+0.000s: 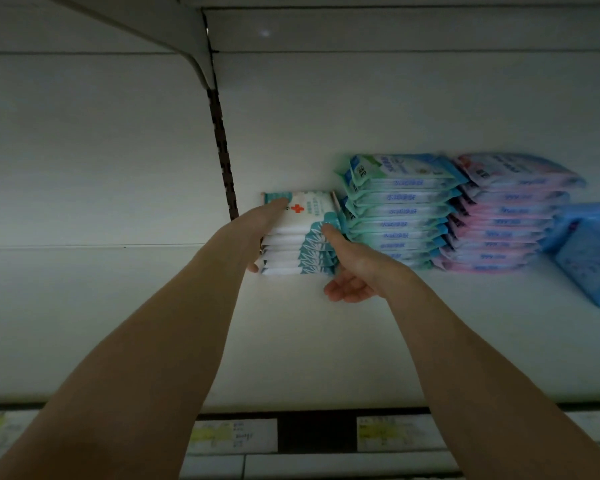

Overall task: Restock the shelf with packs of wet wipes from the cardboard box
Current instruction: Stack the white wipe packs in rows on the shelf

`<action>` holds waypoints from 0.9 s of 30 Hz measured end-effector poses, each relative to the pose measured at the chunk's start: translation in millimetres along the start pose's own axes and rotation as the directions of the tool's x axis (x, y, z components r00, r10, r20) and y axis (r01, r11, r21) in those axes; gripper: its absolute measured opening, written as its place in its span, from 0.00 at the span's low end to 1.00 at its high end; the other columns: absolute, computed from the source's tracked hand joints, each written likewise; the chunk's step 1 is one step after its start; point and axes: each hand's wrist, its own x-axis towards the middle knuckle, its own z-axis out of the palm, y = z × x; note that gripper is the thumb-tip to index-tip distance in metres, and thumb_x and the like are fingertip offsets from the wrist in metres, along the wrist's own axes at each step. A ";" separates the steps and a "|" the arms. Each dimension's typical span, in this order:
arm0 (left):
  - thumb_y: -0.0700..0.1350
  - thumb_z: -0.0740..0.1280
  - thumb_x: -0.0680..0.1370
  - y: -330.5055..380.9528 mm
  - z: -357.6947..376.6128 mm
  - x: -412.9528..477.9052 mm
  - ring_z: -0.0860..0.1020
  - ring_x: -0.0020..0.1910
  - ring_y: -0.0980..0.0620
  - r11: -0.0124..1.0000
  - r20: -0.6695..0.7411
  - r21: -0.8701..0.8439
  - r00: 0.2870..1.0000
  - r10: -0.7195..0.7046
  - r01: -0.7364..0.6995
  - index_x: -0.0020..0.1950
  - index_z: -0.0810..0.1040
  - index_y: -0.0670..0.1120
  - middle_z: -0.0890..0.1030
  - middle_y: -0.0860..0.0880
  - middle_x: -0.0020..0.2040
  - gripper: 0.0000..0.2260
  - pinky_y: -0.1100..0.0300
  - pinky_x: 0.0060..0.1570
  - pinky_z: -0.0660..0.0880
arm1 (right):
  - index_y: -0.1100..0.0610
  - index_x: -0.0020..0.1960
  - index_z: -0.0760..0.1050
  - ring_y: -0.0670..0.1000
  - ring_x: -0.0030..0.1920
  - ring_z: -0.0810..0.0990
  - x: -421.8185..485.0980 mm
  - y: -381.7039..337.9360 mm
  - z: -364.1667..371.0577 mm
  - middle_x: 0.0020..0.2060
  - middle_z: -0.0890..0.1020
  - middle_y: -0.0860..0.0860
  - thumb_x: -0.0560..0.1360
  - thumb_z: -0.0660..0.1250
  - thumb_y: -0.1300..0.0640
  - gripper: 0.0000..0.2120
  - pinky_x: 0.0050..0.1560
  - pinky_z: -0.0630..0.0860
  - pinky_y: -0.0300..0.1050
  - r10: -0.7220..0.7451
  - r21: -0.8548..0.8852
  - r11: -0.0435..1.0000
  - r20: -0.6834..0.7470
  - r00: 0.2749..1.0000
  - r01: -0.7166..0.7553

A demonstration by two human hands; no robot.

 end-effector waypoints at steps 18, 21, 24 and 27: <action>0.65 0.66 0.72 -2.6 -11.0 0.8 0.77 0.54 0.41 0.999 0.065 0.003 0.997 -0.046 0.046 0.60 0.71 0.41 0.78 0.40 0.55 0.30 0.46 0.58 0.72 | 0.51 0.65 0.69 0.52 0.35 0.84 7.1 0.1 10.2 0.41 0.85 0.60 0.71 0.49 0.25 0.37 0.32 0.76 0.39 -0.001 0.196 0.980 0.164 0.986 -0.032; 0.65 0.66 0.73 -3.5 -14.9 -1.7 0.77 0.52 0.41 0.999 0.052 -0.010 0.997 -0.050 0.050 0.60 0.70 0.42 0.78 0.40 0.52 0.30 0.45 0.57 0.71 | 0.52 0.66 0.69 0.53 0.34 0.84 7.0 -1.3 11.6 0.41 0.85 0.60 0.71 0.49 0.24 0.38 0.30 0.76 0.39 0.000 0.183 0.983 0.175 0.985 -0.032; 0.65 0.66 0.73 -2.5 -17.0 -5.9 0.75 0.59 0.39 0.998 0.073 -0.001 0.995 -0.061 0.061 0.67 0.68 0.43 0.76 0.39 0.59 0.33 0.39 0.59 0.69 | 0.52 0.66 0.69 0.52 0.35 0.84 6.0 -2.8 9.9 0.41 0.85 0.60 0.71 0.50 0.24 0.39 0.31 0.77 0.39 0.005 0.138 0.990 0.174 0.985 -0.029; 0.66 0.69 0.70 -2.9 -18.3 -13.0 0.72 0.64 0.39 1.000 0.083 0.007 0.996 -0.017 0.016 0.72 0.65 0.46 0.71 0.41 0.67 0.38 0.34 0.59 0.69 | 0.55 0.60 0.73 0.51 0.35 0.85 0.9 -3.8 3.6 0.39 0.85 0.58 0.73 0.55 0.29 0.33 0.32 0.78 0.39 -0.040 0.086 0.996 0.108 0.993 0.031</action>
